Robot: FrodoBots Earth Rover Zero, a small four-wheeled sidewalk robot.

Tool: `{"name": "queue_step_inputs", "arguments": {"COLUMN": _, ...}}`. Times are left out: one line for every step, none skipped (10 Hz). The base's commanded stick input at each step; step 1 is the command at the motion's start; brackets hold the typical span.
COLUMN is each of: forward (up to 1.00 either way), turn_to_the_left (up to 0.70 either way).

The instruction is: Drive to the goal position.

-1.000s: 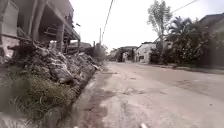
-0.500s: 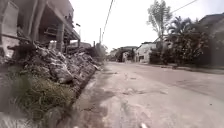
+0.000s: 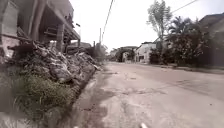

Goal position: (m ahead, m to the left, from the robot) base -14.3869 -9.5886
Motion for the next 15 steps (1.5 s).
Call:
{"name": "queue_step_inputs", "arguments": {"forward": 0.04, "turn_to_the_left": 0.00}}
{"name": "queue_step_inputs", "arguments": {"forward": 0.05, "turn_to_the_left": 0.00}}
{"name": "queue_step_inputs", "arguments": {"forward": 0.05, "turn_to_the_left": 0.00}}
{"name": "queue_step_inputs", "arguments": {"forward": 0.04, "turn_to_the_left": 0.00}}
{"name": "queue_step_inputs", "arguments": {"forward": 0.05, "turn_to_the_left": 0.00}}
{"name": "queue_step_inputs", "arguments": {"forward": 0.04, "turn_to_the_left": 0.00}}
{"name": "queue_step_inputs", "arguments": {"forward": 0.05, "turn_to_the_left": 0.00}}
{"name": "queue_step_inputs", "arguments": {"forward": 0.04, "turn_to_the_left": 0.00}}
{"name": "queue_step_inputs", "arguments": {"forward": 0.04, "turn_to_the_left": 0.00}}
{"name": "queue_step_inputs", "arguments": {"forward": 0.05, "turn_to_the_left": 0.00}}
{"name": "queue_step_inputs", "arguments": {"forward": 0.04, "turn_to_the_left": 0.00}}
{"name": "queue_step_inputs", "arguments": {"forward": 0.05, "turn_to_the_left": 0.00}}
{"name": "queue_step_inputs", "arguments": {"forward": 0.05, "turn_to_the_left": 0.00}}
{"name": "queue_step_inputs", "arguments": {"forward": 0.04, "turn_to_the_left": 0.00}}
{"name": "queue_step_inputs", "arguments": {"forward": 0.04, "turn_to_the_left": 0.00}}
